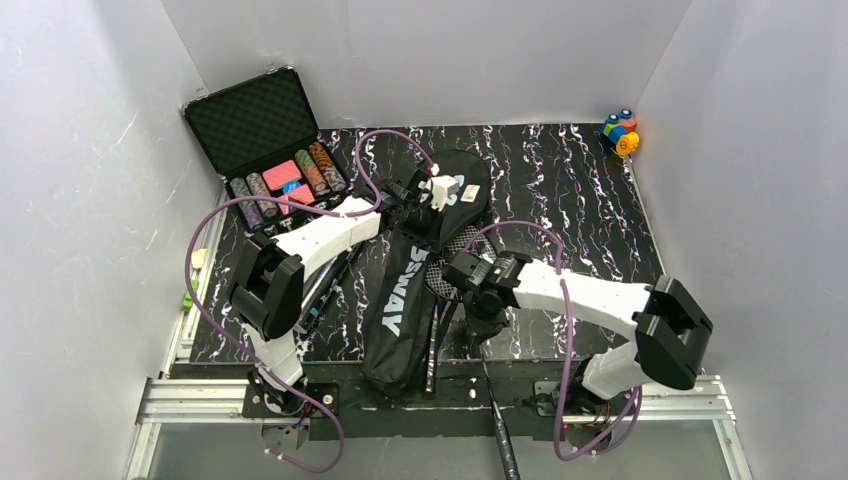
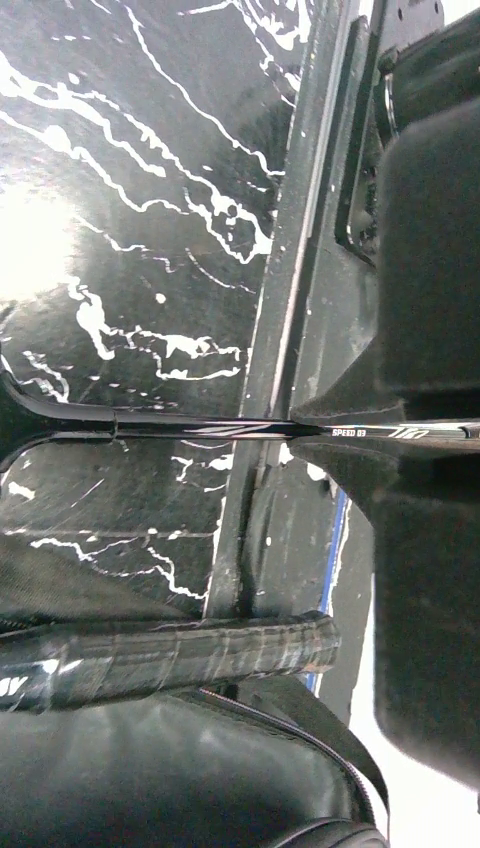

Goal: Pack up the badminton gear

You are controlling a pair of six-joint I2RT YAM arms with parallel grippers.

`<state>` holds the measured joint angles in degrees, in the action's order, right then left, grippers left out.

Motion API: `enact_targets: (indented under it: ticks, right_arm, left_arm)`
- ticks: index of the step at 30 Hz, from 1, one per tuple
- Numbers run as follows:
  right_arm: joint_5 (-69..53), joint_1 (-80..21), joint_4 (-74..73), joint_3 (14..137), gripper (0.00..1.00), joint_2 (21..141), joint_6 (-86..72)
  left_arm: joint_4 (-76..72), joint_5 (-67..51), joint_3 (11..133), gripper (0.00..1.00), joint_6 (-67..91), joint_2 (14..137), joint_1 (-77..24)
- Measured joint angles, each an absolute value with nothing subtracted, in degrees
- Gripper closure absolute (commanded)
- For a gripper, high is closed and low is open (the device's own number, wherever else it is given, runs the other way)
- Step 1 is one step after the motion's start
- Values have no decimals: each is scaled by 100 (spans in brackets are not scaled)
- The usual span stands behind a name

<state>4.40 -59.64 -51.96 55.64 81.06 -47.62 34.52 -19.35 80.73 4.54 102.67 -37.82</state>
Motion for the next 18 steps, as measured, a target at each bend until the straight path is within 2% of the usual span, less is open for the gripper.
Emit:
enact_targets:
  ticks: [18]
  right_arm:
    - [1190, -5782, -4499, 6709, 99, 9524, -4230]
  left_arm:
    - [3450, -2049, 8029, 100, 473, 10265, -3765]
